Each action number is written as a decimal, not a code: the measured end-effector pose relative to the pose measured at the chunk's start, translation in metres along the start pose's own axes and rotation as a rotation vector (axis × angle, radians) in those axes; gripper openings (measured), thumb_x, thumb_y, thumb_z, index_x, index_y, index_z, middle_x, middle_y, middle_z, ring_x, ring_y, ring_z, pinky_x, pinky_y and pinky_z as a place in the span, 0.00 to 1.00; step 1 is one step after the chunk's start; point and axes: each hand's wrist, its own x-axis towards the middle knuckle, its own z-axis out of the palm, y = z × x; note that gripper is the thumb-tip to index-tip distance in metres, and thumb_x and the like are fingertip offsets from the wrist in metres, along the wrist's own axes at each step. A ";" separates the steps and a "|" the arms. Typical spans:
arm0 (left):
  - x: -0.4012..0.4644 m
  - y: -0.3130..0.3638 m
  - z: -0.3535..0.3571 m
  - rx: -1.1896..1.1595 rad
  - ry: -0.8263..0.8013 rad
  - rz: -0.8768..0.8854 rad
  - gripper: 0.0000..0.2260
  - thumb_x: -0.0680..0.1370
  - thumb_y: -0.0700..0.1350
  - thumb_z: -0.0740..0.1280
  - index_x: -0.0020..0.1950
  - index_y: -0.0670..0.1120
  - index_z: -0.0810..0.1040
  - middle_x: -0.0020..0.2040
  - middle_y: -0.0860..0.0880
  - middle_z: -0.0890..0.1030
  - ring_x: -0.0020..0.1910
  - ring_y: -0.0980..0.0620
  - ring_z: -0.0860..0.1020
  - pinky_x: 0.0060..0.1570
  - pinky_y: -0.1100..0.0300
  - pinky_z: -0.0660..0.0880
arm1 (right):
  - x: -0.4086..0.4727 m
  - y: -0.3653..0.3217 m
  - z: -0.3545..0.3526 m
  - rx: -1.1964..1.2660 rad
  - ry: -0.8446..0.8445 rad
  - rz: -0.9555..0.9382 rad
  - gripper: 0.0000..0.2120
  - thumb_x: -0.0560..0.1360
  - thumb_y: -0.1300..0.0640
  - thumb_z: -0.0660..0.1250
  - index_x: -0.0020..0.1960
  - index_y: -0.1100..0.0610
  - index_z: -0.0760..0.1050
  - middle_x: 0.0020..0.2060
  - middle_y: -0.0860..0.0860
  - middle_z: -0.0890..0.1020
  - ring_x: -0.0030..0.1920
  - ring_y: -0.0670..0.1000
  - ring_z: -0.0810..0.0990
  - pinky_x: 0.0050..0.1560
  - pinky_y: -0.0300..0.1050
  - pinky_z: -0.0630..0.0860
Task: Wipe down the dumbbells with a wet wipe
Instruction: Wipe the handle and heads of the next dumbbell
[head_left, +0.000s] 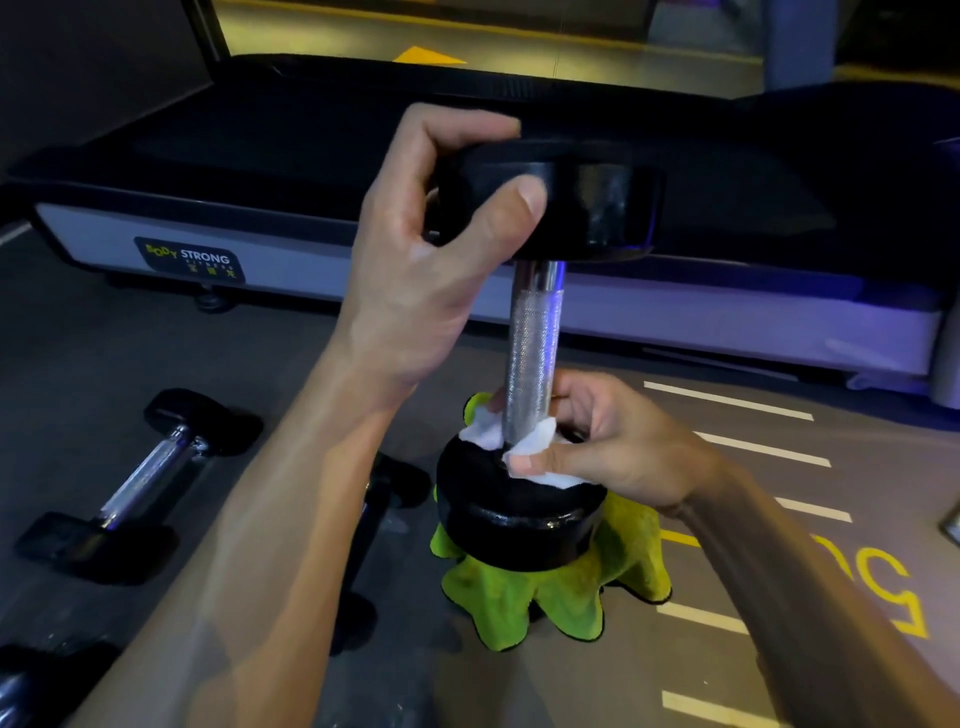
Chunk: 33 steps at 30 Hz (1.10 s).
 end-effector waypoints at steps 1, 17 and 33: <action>0.000 0.000 0.000 -0.007 0.008 0.003 0.16 0.79 0.50 0.69 0.62 0.45 0.73 0.54 0.49 0.78 0.52 0.56 0.77 0.54 0.58 0.75 | -0.002 -0.001 0.009 -0.011 0.095 0.011 0.19 0.72 0.67 0.78 0.60 0.57 0.79 0.52 0.53 0.89 0.53 0.51 0.87 0.56 0.47 0.83; -0.003 0.004 0.002 0.025 0.036 0.027 0.16 0.79 0.50 0.69 0.62 0.44 0.74 0.55 0.48 0.79 0.53 0.54 0.78 0.54 0.54 0.77 | -0.037 -0.026 0.041 -0.035 0.452 -0.040 0.16 0.80 0.39 0.65 0.66 0.38 0.76 0.58 0.37 0.85 0.61 0.39 0.82 0.66 0.49 0.74; -0.005 0.004 0.001 0.013 0.006 0.055 0.14 0.79 0.48 0.69 0.62 0.45 0.73 0.58 0.41 0.78 0.55 0.49 0.79 0.56 0.52 0.78 | 0.011 -0.030 0.039 0.539 0.300 0.093 0.43 0.84 0.32 0.44 0.34 0.60 0.84 0.33 0.64 0.82 0.37 0.61 0.83 0.44 0.52 0.79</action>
